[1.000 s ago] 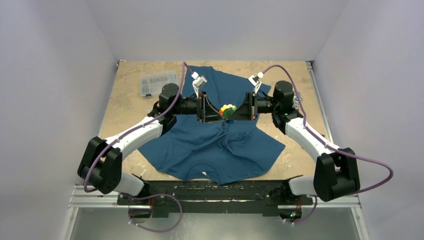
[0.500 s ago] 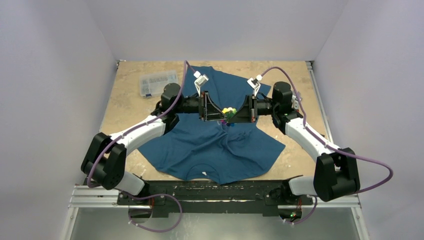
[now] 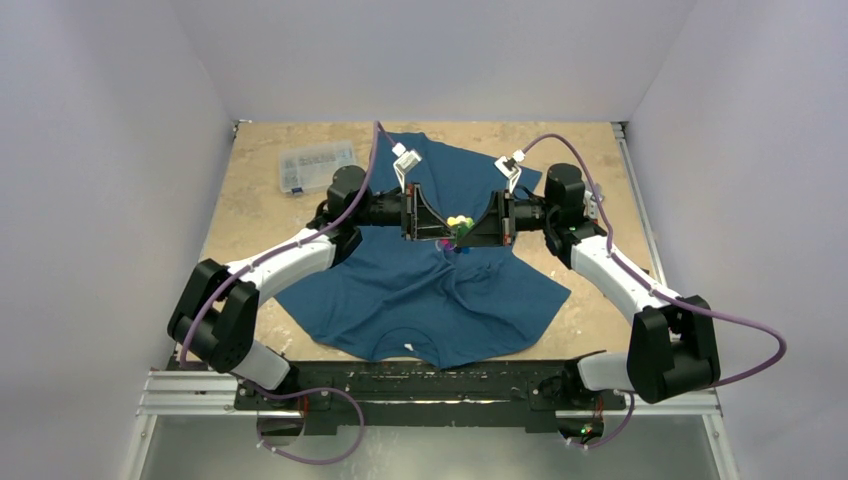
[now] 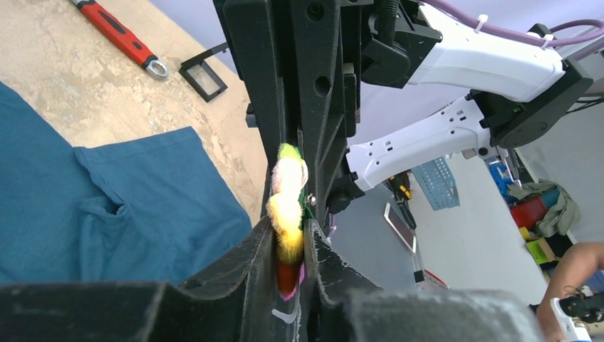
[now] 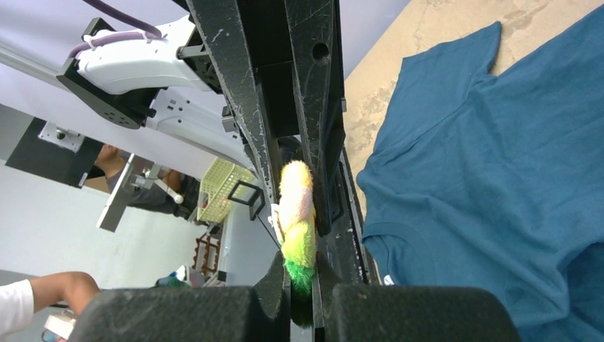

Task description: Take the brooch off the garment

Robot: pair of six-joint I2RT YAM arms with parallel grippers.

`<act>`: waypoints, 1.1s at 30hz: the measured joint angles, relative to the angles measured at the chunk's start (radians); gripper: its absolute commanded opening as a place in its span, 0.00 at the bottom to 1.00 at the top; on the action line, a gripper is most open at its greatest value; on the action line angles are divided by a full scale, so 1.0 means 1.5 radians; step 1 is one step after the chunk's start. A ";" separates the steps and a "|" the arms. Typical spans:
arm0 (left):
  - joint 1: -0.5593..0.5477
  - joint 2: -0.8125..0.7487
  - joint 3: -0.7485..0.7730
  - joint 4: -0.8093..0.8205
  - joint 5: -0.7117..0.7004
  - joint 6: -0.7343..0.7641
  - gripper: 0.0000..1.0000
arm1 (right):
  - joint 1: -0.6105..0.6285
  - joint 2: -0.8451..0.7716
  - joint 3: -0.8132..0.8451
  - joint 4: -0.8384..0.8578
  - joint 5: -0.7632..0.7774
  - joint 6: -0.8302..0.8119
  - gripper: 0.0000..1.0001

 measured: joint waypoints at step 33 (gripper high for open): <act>0.001 0.007 0.002 0.021 0.009 -0.031 0.00 | -0.001 0.000 0.035 -0.068 0.014 -0.055 0.24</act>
